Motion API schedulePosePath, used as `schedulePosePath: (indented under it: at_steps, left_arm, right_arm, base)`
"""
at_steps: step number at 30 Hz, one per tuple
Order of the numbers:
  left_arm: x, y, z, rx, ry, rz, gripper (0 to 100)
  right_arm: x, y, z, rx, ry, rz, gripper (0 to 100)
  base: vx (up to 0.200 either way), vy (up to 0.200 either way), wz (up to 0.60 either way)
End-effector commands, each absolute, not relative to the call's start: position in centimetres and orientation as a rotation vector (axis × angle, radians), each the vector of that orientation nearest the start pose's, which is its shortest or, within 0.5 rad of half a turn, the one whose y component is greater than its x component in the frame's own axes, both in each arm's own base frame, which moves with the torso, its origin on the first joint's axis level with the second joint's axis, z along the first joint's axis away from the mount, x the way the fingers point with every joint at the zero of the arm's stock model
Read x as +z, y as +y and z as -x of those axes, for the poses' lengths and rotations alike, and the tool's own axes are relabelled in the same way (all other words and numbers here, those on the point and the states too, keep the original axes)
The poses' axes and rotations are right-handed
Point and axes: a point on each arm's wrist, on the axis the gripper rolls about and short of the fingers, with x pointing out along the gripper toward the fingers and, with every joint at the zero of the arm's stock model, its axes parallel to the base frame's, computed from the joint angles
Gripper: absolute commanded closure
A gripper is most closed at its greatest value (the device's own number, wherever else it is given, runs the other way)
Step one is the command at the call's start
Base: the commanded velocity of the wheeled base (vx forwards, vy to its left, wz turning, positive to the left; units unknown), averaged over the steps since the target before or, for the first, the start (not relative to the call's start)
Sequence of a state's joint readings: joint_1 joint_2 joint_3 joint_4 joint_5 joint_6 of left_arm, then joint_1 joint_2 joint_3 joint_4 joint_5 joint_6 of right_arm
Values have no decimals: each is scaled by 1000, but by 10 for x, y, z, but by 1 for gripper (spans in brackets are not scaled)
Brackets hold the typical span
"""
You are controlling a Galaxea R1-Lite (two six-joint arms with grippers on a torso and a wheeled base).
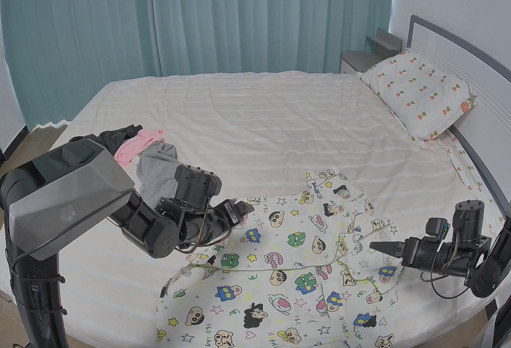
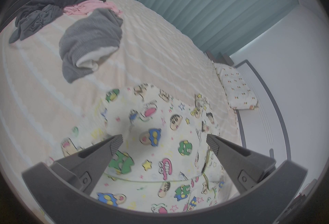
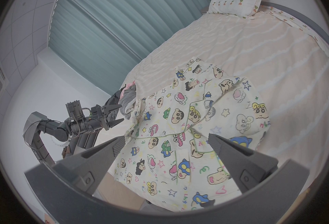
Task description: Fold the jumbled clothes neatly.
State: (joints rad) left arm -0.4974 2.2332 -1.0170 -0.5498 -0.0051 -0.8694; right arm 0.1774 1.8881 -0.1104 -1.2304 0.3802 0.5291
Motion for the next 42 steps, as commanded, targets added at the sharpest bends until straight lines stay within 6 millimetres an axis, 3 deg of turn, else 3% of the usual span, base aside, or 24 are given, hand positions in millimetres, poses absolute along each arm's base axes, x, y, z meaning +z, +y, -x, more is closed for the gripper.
schedulePosePath:
  at_steps: [1,12,25,42]
  left_arm:
    - [33,-188,-347,-161,818,655,0]
    - [30,-181,-352,-137,815,656,0]
    - [-21,-168,-369,82,826,587,0]
    - [-21,-179,-360,157,841,672,0]
  right_arm:
    - [45,47,-213,384,687,-558,0]
    - [44,47,-213,385,693,-557,0]
    - [41,47,-214,380,705,-557,0]
    - [41,47,-214,376,707,-558,0]
  base:
    - [0,0,0]
    - [0,0,0]
    - [0,0,0]
    - [0,0,0]
